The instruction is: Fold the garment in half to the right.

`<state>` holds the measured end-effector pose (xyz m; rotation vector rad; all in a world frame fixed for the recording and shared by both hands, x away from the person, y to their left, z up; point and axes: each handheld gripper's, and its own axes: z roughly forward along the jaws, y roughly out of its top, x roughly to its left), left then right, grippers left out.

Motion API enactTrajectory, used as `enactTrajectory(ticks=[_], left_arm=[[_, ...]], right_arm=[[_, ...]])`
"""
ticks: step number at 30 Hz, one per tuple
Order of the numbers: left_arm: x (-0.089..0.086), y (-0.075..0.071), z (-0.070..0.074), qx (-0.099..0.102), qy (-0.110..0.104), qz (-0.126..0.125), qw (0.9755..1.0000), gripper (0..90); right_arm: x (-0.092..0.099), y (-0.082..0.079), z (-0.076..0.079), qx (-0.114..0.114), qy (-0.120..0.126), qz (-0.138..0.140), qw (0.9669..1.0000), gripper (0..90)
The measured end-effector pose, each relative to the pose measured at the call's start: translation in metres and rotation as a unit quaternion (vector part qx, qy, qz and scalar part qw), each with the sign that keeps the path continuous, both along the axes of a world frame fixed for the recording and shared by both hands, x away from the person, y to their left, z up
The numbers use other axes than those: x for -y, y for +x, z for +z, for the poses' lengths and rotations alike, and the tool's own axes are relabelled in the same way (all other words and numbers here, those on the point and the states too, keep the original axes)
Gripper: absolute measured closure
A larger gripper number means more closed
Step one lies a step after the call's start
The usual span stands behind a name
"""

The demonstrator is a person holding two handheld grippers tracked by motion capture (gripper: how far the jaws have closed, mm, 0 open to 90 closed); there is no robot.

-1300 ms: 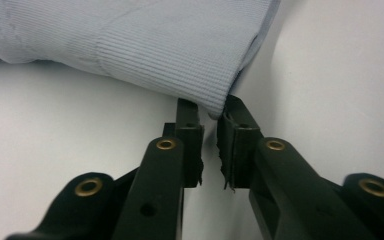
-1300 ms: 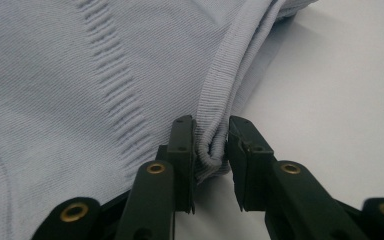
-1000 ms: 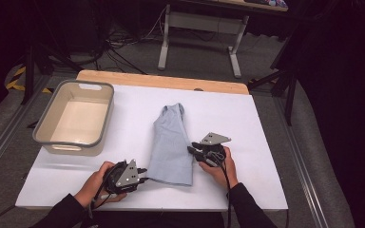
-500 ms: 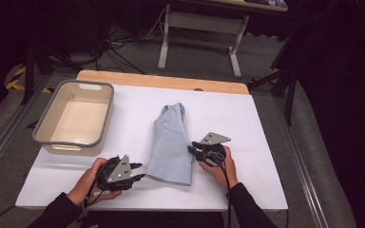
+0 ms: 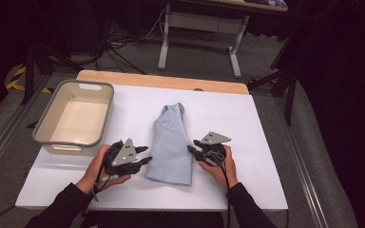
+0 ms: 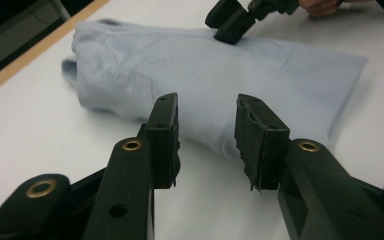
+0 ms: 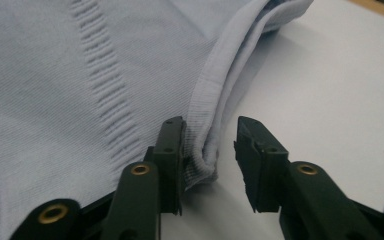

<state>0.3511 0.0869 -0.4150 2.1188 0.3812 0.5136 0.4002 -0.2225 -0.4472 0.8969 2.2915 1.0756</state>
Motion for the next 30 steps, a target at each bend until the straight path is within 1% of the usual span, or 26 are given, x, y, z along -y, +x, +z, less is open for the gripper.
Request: enactTrajectory(ticks=[2, 3, 4, 6, 7, 8, 9, 10, 11, 12, 13, 14, 15, 18, 19, 20, 21, 23, 24, 25, 26, 27, 28, 29, 30], left_arm=[[0.008, 0.006, 0.001, 0.006, 0.003, 0.005, 1.0000, 61.9], [0.008, 0.006, 0.001, 0.006, 0.003, 0.005, 1.0000, 61.0], [0.014, 0.012, 0.001, 0.013, 0.014, 0.018, 0.9997, 58.9], [0.017, 0.020, 0.001, 0.010, 0.005, 0.022, 0.9997, 58.1], [0.019, 0.023, 0.001, 0.007, 0.004, 0.026, 0.9996, 58.0], [0.021, 0.027, 0.000, 0.010, 0.006, 0.030, 0.9995, 57.7], [0.021, 0.027, 0.000, 0.010, 0.006, 0.030, 0.9995, 57.2], [0.022, 0.031, -0.001, 0.014, 0.009, 0.035, 0.9993, 56.6], [0.024, 0.038, -0.004, -0.002, 0.006, 0.039, 0.9992, 56.3], [0.025, 0.042, -0.007, -0.010, 0.003, 0.041, 0.9991, 56.4], [0.025, 0.044, -0.008, -0.016, 0.001, 0.038, 0.9991, 57.1], [0.025, 0.044, -0.008, -0.016, 0.001, 0.038, 0.9991, 57.6], [0.026, 0.047, -0.012, -0.024, 0.003, 0.034, 0.9991, 58.0], [0.029, 0.049, -0.016, -0.037, 0.003, 0.025, 0.9990, 61.4], [0.030, 0.049, -0.018, -0.045, -0.001, 0.025, 0.9987, 61.8], [0.030, 0.049, -0.018, -0.045, -0.001, 0.025, 0.9987, 61.8], [0.031, 0.050, -0.020, -0.048, 0.003, 0.022, 0.9986, 61.9], [0.031, 0.053, -0.024, -0.058, -0.003, 0.021, 0.9981, 62.0], [0.031, 0.053, -0.024, -0.058, -0.003, 0.021, 0.9981, 62.6], [0.029, 0.055, -0.025, -0.066, -0.004, 0.018, 0.9977, 63.3], [0.029, 0.055, -0.025, -0.066, -0.004, 0.018, 0.9977, 64.2], [0.029, 0.055, -0.027, -0.069, -0.003, 0.018, 0.9975, 64.2], [0.030, 0.054, -0.029, -0.069, 0.003, 0.016, 0.9975, 66.7], [0.030, 0.054, -0.029, -0.069, 0.003, 0.016, 0.9975, 67.3], [0.031, 0.054, -0.031, -0.069, 0.008, 0.014, 0.9975, 67.3]], right_arm=[[0.000, 0.001, 0.006, 0.008, 0.004, -0.001, 1.0000, 59.6], [0.000, 0.002, 0.009, 0.011, 0.011, -0.002, 0.9999, 58.8], [0.000, 0.003, 0.014, 0.012, 0.019, -0.005, 0.9997, 56.8], [-0.002, 0.007, 0.021, 0.020, 0.029, -0.006, 0.9994, 52.3], [-0.004, 0.011, 0.027, 0.018, 0.030, -0.004, 0.9994, 50.4], [-0.006, 0.015, 0.030, 0.026, 0.029, -0.004, 0.9992, 49.8], [-0.008, 0.020, 0.034, 0.030, 0.034, -0.005, 0.9989, 49.7], [-0.010, 0.027, 0.037, 0.027, 0.041, -0.003, 0.9988, 48.9], [-0.013, 0.036, 0.041, 0.026, 0.053, -0.009, 0.9982, 47.2], [-0.014, 0.039, 0.042, 0.025, 0.057, -0.013, 0.9980, 46.2], [-0.017, 0.050, 0.045, 0.021, 0.061, -0.018, 0.9978, 44.9], [-0.017, 0.050, 0.045, 0.021, 0.061, -0.018, 0.9978, 44.9], [-0.024, 0.067, 0.049, 0.015, 0.065, -0.028, 0.9974, 42.4], [-0.034, 0.088, 0.052, 0.001, 0.065, -0.034, 0.9973, 39.7], [-0.036, 0.093, 0.053, -0.001, 0.064, -0.037, 0.9973, 38.2], [-0.036, 0.093, 0.053, -0.001, 0.064, -0.037, 0.9973, 38.2], [-0.043, 0.109, 0.052, -0.015, 0.066, -0.044, 0.9967, 36.9], [-0.048, 0.117, 0.051, -0.023, 0.060, -0.055, 0.9964, 33.2], [-0.051, 0.123, 0.049, -0.032, 0.062, -0.060, 0.9957, 31.5], [-0.054, 0.128, 0.046, -0.038, 0.062, -0.070, 0.9949, 30.8], [-0.054, 0.128, 0.046, -0.038, 0.062, -0.070, 0.9949, 30.8], [-0.056, 0.132, 0.044, -0.043, 0.059, -0.078, 0.9942, 29.8], [-0.060, 0.143, 0.035, -0.057, 0.052, -0.097, 0.9924, 27.3], [-0.060, 0.143, 0.035, -0.057, 0.052, -0.097, 0.9924, 27.3], [-0.061, 0.146, 0.032, -0.060, 0.046, -0.101, 0.9921, 27.1]])
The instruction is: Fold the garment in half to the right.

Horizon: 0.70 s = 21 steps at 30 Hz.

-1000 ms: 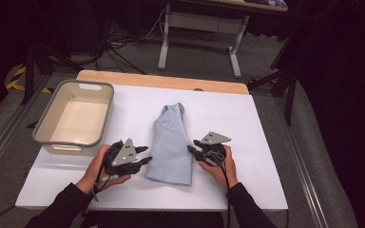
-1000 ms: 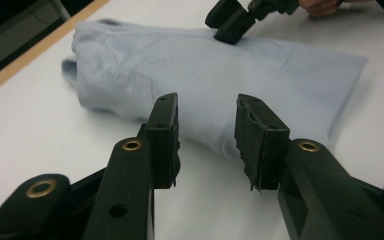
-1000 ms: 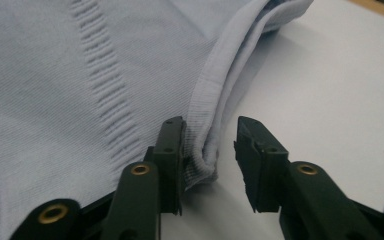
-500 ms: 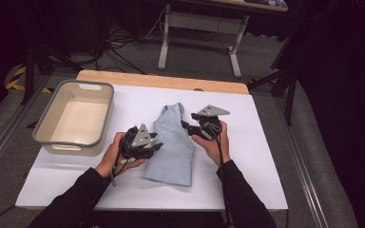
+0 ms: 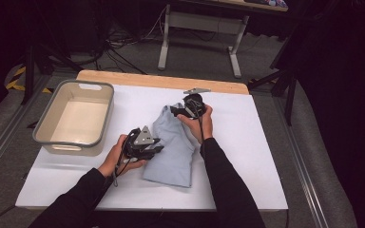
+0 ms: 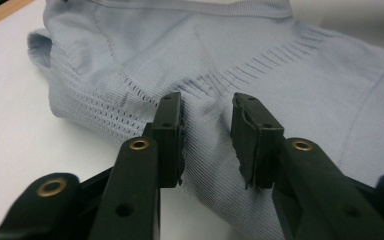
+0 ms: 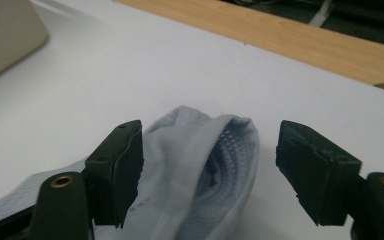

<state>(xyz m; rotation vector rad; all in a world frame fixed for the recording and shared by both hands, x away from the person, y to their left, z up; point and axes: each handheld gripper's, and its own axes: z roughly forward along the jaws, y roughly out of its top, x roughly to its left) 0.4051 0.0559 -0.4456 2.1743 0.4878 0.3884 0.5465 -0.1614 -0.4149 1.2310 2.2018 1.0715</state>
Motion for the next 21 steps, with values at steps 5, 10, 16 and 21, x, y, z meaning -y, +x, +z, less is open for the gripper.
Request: enactTrajectory(ticks=[5, 10, 16, 21], left_arm=[[0.001, 0.000, -0.004, 0.000, 0.008, -0.004, 1.0000, 70.2], [0.003, -0.002, -0.008, 0.002, 0.017, -0.005, 0.9998, 72.0], [0.003, -0.003, -0.009, 0.001, 0.013, -0.002, 0.9999, 71.9], [0.000, -0.004, -0.007, 0.006, 0.008, 0.002, 0.9999, 70.8]], right_arm=[[-0.002, 0.014, -0.015, -0.036, 0.006, -0.006, 0.9993, 30.2], [-0.007, 0.014, -0.020, -0.047, 0.004, 0.025, 0.9986, 53.6], [-0.009, 0.010, -0.016, -0.031, 0.000, 0.040, 0.9987, 80.3], [-0.007, 0.007, -0.005, 0.000, 0.035, 0.068, 0.9971, 84.4]])
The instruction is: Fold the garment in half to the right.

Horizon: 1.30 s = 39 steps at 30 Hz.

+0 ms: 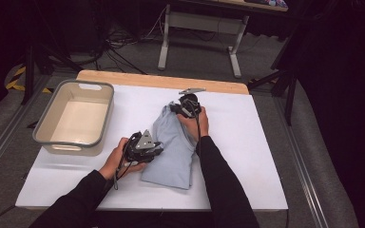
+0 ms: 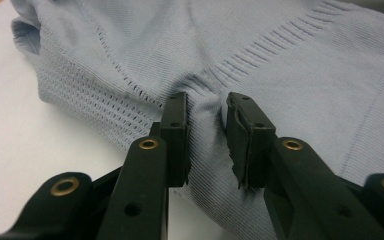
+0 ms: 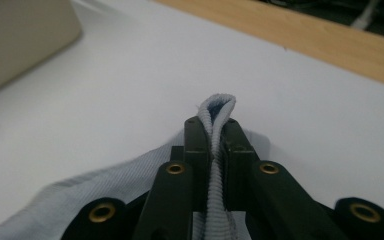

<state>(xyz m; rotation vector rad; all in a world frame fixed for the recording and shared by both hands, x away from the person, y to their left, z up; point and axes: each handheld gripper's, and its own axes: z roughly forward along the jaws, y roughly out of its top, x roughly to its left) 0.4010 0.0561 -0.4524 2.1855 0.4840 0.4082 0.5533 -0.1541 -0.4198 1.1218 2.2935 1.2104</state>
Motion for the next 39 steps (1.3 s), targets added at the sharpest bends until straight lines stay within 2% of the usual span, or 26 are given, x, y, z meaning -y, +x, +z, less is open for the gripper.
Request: enactTrajectory(ticks=[2, 3, 4, 7, 10, 14, 17, 20, 22, 24, 27, 29, 30, 31, 34, 36, 39], left_arm=[[-0.001, -0.001, 0.002, 0.003, 0.003, 0.001, 1.0000, 70.7], [-0.001, -0.001, 0.002, 0.003, 0.003, 0.001, 1.0000, 70.7], [-0.003, -0.002, 0.003, 0.004, 0.007, 0.002, 1.0000, 70.7], [-0.004, -0.003, 0.002, 0.003, 0.009, 0.003, 1.0000, 70.9], [-0.004, -0.005, 0.000, 0.002, 0.010, 0.005, 0.9999, 70.8], [-0.003, -0.006, 0.000, 0.004, 0.012, 0.007, 0.9999, 70.8], [-0.002, -0.008, 0.000, 0.006, 0.015, 0.005, 0.9999, 70.9], [-0.003, -0.009, 0.003, 0.013, 0.015, 0.007, 0.9998, 69.0], [-0.005, -0.009, 0.007, 0.017, 0.006, 0.010, 0.9998, 65.2], [-0.007, -0.009, 0.012, 0.022, -0.004, 0.011, 0.9997, 62.9], [-0.010, -0.010, 0.021, 0.034, -0.022, 0.013, 0.9991, 64.1], [-0.013, -0.010, 0.026, 0.040, -0.030, 0.010, 0.9987, 66.3], [-0.013, -0.010, 0.029, 0.045, -0.036, 0.010, 0.9983, 68.1], [-0.013, -0.010, 0.031, 0.047, -0.036, 0.011, 0.9982, 72.5], [-0.010, -0.008, 0.034, 0.067, -0.022, 0.010, 0.9975, 83.4], [-0.008, -0.005, 0.036, 0.063, -0.026, 0.006, 0.9976, 86.7], [-0.004, 0.000, 0.037, 0.067, -0.028, 0.014, 0.9973, 87.0]], right_arm=[[0.001, -0.002, 0.006, 0.012, 0.028, 0.016, 0.9994, 84.5], [0.001, -0.002, 0.006, 0.012, 0.028, 0.016, 0.9994, 84.5], [0.000, -0.004, 0.011, 0.026, 0.045, 0.037, 0.9980, 84.4], [-0.002, -0.004, 0.013, 0.034, 0.057, 0.053, 0.9963, 83.8], [-0.002, 0.001, 0.005, 0.031, 0.051, 0.050, 0.9970, 81.8], [0.001, 0.006, -0.006, 0.023, 0.033, 0.031, 0.9987, 78.1], [0.002, 0.011, -0.015, 0.016, 0.011, 0.019, 0.9996, 70.6], [0.003, 0.012, -0.019, 0.020, -0.013, -0.005, 0.9997, 55.3], [0.006, 0.010, -0.016, 0.026, -0.016, -0.014, 0.9994, 49.8], [0.009, 0.007, -0.010, 0.033, -0.013, -0.023, 0.9991, 48.2], [0.011, -0.003, 0.001, 0.052, -0.024, -0.018, 0.9982, 53.1], [0.011, -0.013, 0.009, 0.069, -0.028, -0.005, 0.9972, 56.1], [0.011, -0.018, 0.012, 0.078, -0.032, -0.002, 0.9965, 61.2], [0.011, -0.025, 0.016, 0.087, -0.037, 0.007, 0.9956, 69.5], [0.011, -0.043, 0.022, 0.100, -0.035, 0.035, 0.9938, 81.1], [0.009, -0.059, 0.024, 0.111, -0.046, 0.058, 0.9911, 85.7], [0.007, -0.075, 0.023, 0.115, -0.060, 0.082, 0.9881, 89.0]])
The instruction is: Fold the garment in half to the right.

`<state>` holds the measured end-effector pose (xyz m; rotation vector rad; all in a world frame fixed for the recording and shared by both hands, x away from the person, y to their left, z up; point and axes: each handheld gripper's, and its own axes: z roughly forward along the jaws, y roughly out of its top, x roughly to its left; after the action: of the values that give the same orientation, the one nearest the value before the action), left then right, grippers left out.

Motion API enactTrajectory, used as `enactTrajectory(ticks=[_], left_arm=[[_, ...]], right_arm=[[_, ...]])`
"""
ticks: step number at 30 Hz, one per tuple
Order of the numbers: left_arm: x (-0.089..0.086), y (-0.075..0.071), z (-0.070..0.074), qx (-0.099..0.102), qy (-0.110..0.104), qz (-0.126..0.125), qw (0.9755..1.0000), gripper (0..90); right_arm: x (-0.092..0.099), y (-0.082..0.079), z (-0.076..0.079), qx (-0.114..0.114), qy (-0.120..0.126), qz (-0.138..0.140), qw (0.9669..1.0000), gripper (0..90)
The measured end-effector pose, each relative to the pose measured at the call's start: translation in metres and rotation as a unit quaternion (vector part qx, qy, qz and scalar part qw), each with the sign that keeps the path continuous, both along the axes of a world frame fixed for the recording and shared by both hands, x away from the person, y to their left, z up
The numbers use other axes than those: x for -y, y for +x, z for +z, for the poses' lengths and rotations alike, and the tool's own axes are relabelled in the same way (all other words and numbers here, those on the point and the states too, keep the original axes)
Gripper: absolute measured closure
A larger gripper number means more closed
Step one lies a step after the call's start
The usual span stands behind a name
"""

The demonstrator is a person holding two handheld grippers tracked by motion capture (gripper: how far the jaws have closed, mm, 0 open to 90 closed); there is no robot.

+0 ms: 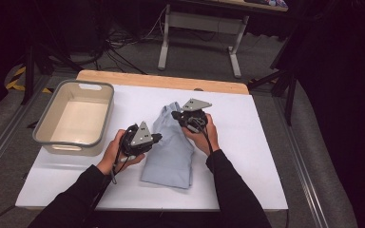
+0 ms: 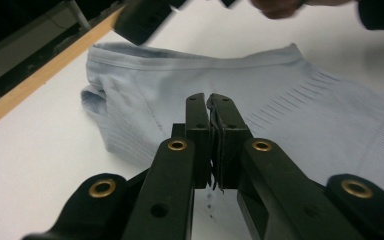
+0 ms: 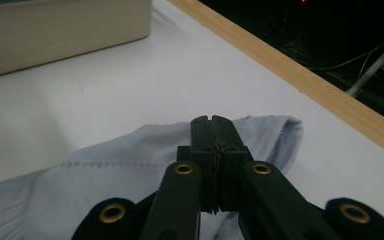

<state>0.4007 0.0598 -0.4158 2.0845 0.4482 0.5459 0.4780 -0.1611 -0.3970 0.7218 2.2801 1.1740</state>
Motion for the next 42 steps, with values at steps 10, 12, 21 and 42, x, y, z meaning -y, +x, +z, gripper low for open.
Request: enactTrajectory(ticks=[10, 12, 21, 42], left_arm=[[0.008, 0.017, -0.022, -0.041, 0.024, 0.004, 0.9989, 86.4], [0.009, 0.018, -0.025, -0.042, 0.032, 0.003, 0.9986, 87.2], [0.014, 0.018, -0.037, -0.042, 0.067, 0.004, 0.9969, 89.4], [0.008, 0.009, -0.029, -0.016, 0.038, 0.004, 0.9992, 89.7]], right_arm=[[0.004, -0.034, -0.023, -0.018, -0.030, 0.028, 0.9990, 88.9], [0.006, -0.036, -0.029, -0.020, -0.038, 0.025, 0.9988, 88.7], [0.012, -0.040, -0.046, -0.024, -0.053, 0.013, 0.9982, 89.4], [0.021, -0.045, -0.047, 0.006, -0.052, -0.030, 0.9982, 90.0]])
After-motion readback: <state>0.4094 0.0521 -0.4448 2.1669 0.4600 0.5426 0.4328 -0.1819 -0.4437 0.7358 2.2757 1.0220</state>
